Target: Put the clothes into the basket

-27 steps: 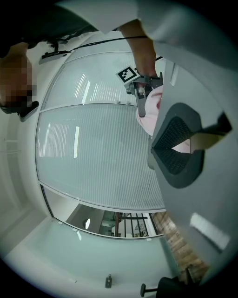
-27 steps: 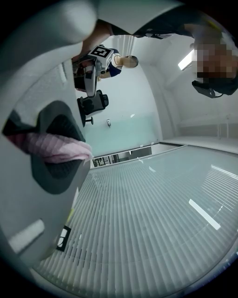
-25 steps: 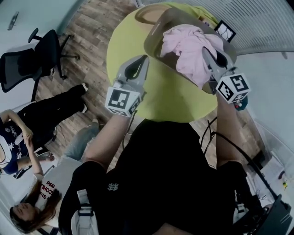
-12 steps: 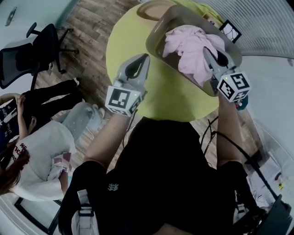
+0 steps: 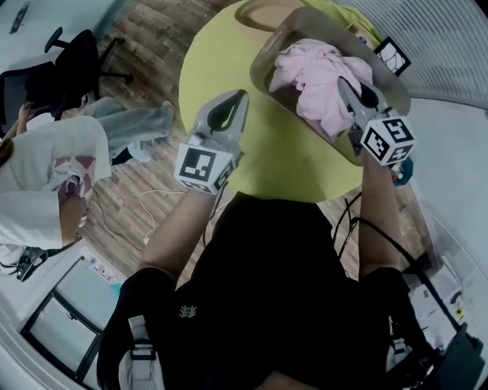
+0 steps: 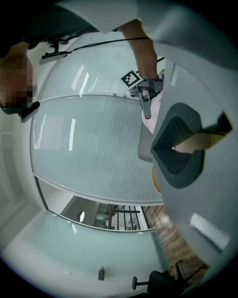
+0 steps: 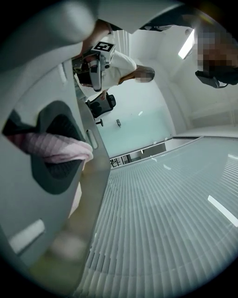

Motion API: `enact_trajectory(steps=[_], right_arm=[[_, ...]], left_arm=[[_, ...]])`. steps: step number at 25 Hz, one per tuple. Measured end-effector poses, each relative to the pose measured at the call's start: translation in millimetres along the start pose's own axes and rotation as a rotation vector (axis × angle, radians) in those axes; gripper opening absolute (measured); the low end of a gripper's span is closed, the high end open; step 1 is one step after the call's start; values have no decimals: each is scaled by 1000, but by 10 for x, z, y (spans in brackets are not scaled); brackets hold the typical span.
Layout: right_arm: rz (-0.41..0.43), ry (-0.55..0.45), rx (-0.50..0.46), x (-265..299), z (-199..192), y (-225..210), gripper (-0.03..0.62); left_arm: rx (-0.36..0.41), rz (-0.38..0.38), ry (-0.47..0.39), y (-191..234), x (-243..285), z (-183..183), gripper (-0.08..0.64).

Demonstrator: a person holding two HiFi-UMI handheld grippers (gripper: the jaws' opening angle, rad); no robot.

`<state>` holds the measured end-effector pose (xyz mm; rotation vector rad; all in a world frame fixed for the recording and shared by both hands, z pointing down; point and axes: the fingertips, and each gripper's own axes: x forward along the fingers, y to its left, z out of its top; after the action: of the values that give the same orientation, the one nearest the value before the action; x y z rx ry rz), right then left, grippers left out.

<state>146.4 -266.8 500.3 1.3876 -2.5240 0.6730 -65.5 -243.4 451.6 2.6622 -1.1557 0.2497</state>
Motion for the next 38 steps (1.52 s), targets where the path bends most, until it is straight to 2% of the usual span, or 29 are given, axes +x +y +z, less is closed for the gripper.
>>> enact_trajectory(steps=[6, 21, 28, 31, 33, 38], right_arm=[[-1, 39, -30, 150, -130, -54, 64], [2, 124, -10, 305, -491, -156, 68], [-28, 205, -46, 296, -505, -167, 109], [-49, 247, -58, 262, -512, -163, 152], [-72, 239, -74, 214, -450, -166, 170], [-100, 174, -113, 79, -160, -118, 170]], left_arm=[[-9, 9, 12, 46, 46, -94, 6], [-4, 7, 27, 80, 89, -132, 6], [10, 7, 10, 88, 49, -50, 6], [20, 5, -2, 78, 11, 13, 7], [24, 2, -11, 67, -6, 53, 8], [33, -15, -41, -17, -33, 183, 8]])
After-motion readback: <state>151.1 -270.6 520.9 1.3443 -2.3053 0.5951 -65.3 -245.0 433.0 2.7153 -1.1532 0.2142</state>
